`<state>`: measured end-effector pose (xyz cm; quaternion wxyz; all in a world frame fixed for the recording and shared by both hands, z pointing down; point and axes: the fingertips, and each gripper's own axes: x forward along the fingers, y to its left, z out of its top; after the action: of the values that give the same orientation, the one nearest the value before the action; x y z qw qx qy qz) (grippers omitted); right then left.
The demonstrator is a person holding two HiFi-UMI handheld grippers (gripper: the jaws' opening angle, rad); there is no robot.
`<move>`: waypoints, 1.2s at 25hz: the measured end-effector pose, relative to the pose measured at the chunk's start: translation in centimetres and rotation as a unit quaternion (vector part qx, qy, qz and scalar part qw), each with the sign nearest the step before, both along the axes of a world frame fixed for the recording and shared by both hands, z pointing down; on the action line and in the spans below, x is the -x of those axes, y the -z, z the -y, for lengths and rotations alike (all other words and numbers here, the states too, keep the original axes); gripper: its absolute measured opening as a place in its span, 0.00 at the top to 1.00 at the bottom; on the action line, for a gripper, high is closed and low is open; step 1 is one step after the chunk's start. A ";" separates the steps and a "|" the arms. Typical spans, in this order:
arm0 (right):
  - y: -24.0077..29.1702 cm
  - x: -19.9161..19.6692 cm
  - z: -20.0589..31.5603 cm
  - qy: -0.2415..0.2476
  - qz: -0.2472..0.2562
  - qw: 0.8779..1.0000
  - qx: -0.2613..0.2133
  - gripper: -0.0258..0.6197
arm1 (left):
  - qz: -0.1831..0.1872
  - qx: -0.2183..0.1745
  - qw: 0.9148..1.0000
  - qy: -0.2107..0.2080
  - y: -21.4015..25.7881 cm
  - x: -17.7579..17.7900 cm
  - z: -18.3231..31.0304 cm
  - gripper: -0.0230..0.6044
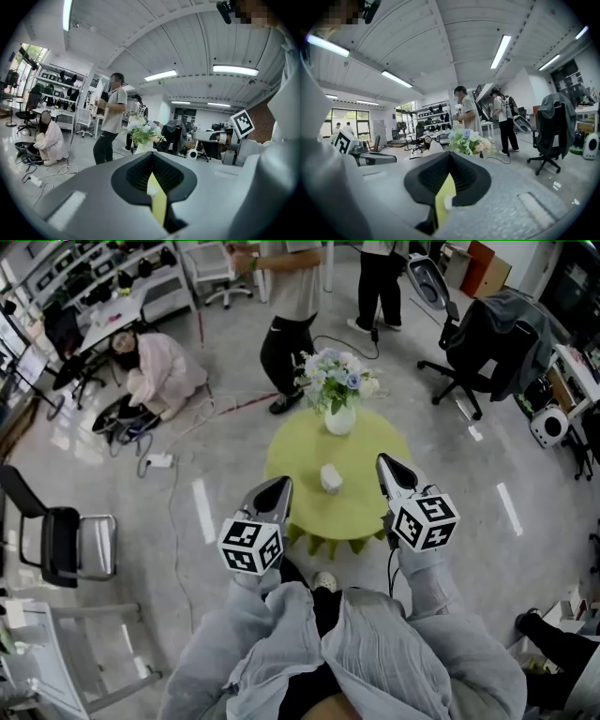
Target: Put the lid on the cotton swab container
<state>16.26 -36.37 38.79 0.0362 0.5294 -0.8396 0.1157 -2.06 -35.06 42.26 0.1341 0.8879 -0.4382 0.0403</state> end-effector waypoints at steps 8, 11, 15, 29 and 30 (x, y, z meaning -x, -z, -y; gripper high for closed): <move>-3.0 -3.8 -3.6 -0.057 0.003 0.998 0.008 0.96 | 0.001 -0.005 1.000 -0.013 -0.4 -2.3 -0.4 0.93; -4.4 -3.7 -4.4 -0.056 0.002 0.998 0.024 0.96 | 0.005 0.005 1.000 -0.018 -1.3 -3.0 -1.0 0.93; -5.7 -2.9 -4.9 -0.051 -0.004 0.998 0.042 0.96 | 0.012 0.018 1.000 -0.017 -2.5 -3.0 -1.7 0.93; -7.0 -0.9 -4.9 -0.022 -0.020 0.998 0.056 0.96 | 0.017 0.035 0.999 0.003 -4.4 -2.0 -2.6 0.93; -7.0 -0.8 -4.9 -0.021 -0.022 0.998 0.055 0.96 | 0.018 0.036 0.999 0.003 -4.4 -1.9 -2.6 0.93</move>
<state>17.04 -31.42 45.80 0.0813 0.5469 -0.8194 0.1511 -0.14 -32.43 46.69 0.1580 0.8805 -0.4413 0.0713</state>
